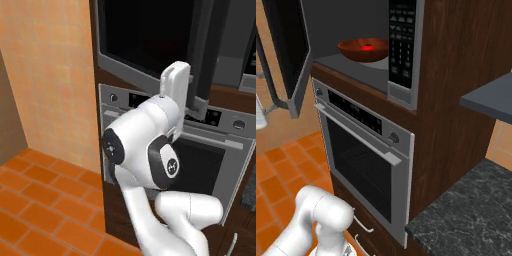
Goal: Pick the tomato from the sink and place it in the bowl. Then pick the bowl and place it in the microwave. Then close the microwave door and press the start button.
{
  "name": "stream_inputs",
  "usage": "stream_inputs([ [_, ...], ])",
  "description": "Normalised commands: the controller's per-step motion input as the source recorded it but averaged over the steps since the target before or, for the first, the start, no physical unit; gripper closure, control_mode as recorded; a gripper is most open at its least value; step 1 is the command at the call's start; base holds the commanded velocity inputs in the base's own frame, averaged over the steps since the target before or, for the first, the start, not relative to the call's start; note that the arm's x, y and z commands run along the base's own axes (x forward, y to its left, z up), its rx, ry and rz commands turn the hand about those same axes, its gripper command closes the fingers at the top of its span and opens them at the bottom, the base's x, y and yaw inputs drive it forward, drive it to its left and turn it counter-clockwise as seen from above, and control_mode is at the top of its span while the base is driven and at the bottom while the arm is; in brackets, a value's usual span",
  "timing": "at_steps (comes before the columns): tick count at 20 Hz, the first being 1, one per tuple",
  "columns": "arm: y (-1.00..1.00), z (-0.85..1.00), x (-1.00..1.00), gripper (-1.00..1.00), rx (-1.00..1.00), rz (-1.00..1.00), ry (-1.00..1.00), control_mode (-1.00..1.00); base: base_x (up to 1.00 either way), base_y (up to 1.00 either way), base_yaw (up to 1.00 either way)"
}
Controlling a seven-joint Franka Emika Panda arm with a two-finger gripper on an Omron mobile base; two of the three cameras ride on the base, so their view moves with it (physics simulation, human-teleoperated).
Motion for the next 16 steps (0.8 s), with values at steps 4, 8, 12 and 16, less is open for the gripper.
stream_inputs([
  [4,-0.69,0.00,0.52,-1.00,0.20,0.00,-0.04,-1.00,0.00,0.00,0.00],
  [8,-0.41,0.00,0.87,-1.00,0.13,0.00,-0.01,-1.00,0.00,0.00,0.00],
  [12,-0.31,0.00,0.96,-1.00,0.10,0.00,-0.02,-1.00,0.00,0.00,0.00],
  [16,-0.41,0.00,0.92,-1.00,0.11,0.00,-0.03,-1.00,0.00,0.00,0.00],
])
